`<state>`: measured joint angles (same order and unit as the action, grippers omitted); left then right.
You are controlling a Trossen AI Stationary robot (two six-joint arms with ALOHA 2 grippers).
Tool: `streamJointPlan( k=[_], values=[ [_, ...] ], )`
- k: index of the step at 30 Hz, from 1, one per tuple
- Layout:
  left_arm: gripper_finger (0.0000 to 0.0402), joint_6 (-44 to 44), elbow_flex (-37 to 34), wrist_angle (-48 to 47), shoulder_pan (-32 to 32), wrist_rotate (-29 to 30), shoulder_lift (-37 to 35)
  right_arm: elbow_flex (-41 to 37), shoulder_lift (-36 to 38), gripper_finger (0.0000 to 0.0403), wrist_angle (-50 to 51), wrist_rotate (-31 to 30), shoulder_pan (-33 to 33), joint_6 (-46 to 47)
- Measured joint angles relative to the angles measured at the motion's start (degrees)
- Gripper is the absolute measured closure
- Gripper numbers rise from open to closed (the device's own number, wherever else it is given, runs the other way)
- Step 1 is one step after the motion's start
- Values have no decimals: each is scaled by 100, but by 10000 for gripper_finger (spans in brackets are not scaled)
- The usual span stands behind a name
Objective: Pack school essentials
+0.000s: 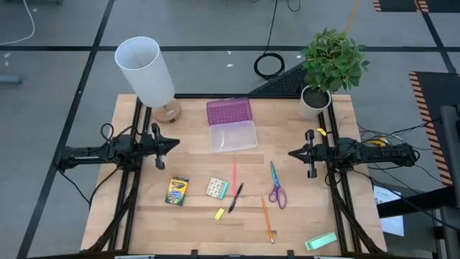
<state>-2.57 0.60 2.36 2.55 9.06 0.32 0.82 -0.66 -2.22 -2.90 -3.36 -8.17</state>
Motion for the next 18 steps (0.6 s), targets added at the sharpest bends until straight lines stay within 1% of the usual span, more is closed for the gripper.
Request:
streamJointPlan(
  k=[10, 13, 18],
  values=[
    [371, -4, -8, 163, 1, 7, 0, 2, -1, 403, -7, -2, -2, 0],
    [371, -189, -8, 397, 2, 7, 0, 0, -1, 403, -7, -2, -2, -2],
    [371, -120, -8, 789, 0, -80, -2, 1, -1, 403, -7, -2, 0, -2]
  ],
)
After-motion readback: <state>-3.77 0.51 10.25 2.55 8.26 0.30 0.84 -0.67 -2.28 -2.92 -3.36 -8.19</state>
